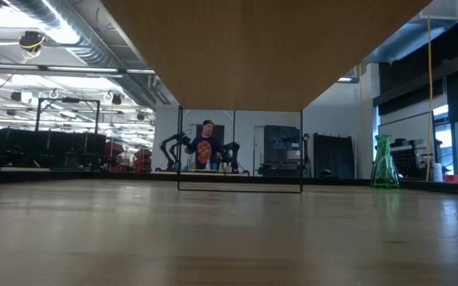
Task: Sort vases onto shelf
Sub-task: Put the top white vase on the shelf aligned with the other white vases
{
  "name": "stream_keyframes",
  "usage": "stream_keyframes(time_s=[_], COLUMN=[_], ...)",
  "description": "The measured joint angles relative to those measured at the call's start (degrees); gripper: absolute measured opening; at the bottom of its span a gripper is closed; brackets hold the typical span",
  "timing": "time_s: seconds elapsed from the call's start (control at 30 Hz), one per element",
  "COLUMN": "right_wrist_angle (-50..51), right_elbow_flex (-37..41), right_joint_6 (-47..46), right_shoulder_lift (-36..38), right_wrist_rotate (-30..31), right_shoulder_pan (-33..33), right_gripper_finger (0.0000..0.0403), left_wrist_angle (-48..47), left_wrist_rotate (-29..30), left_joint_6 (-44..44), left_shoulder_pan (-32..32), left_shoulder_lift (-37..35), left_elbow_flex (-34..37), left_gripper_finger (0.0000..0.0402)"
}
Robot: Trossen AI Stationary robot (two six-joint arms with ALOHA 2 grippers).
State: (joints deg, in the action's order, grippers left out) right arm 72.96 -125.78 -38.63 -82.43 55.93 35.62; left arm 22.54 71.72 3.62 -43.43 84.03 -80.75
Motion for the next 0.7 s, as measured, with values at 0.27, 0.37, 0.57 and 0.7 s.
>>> stream_keyframes(time_s=[0.27, 0.37, 0.57, 0.7], right_wrist_angle=[-0.01, -0.04, -0.02, -0.01], right_elbow_flex=[0.0, 0.0, 0.0, 0.0], right_joint_6=[-1.44, -1.5, -1.51, -1.53], right_shoulder_lift=[0.02, 0.02, 0.04, 0.04], right_wrist_rotate=[1.19, 3.69, 3.57, 3.38], right_shoulder_pan=[0.0, 0.0, 0.0, 0.0], right_gripper_finger=[0.0147, 0.0147, 0.0147, 0.0147], left_wrist_angle=[-37.52, -51.88, -75.4, -88.41], left_wrist_rotate=[0.69, -0.37, -21.64, -42.89], left_joint_6=[36.06, 50.63, 79.35, 93.08], left_shoulder_pan=[-7.75, -11.33, -11.59, -9.45], left_shoulder_lift=[-9.25, -11.9, -13.06, -10.53], left_elbow_flex=[0.0, 0.0, 0.0, 0.0], left_gripper_finger=[0.0271, 0.0271, 0.027, 0.027])
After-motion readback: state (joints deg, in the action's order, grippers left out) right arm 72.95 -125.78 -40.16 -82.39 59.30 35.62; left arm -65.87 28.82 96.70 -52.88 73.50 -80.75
